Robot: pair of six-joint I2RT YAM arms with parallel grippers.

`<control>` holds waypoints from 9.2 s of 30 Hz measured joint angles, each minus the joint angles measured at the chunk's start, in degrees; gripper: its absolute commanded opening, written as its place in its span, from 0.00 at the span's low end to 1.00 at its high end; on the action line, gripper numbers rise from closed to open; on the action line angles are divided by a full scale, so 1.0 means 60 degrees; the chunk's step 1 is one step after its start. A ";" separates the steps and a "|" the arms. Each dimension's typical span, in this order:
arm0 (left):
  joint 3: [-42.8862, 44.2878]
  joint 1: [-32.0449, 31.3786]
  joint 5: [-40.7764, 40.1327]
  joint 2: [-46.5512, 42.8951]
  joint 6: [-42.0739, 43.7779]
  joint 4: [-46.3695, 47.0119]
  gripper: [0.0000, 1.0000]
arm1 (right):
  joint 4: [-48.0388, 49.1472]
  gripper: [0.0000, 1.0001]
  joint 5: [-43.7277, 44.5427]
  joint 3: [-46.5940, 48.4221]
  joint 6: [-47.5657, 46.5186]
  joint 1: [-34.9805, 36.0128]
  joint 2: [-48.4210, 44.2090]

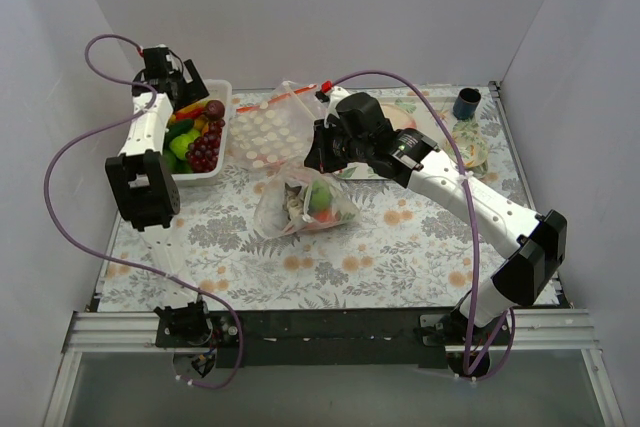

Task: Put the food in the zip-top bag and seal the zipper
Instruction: Pick up the fake fruit from the bin, then place the fake fruit in the zipper food storage bag, then pick up the fake fruit from the bin.

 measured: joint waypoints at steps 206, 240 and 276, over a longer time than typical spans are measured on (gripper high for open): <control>-0.0714 0.0481 -0.1169 0.0470 -0.2477 0.2284 0.98 | 0.1202 0.01 -0.0576 -0.1778 0.0539 -0.0860 -0.0849; 0.0703 0.0543 -0.3490 0.0455 -0.2637 0.0492 0.93 | 0.2127 0.01 -0.0998 -0.2608 0.0525 -0.0860 -0.0889; 0.1883 0.1002 -0.4018 0.2044 -0.2029 -0.0914 0.68 | 0.2273 0.01 -0.1246 -0.2969 0.0503 -0.0947 -0.0892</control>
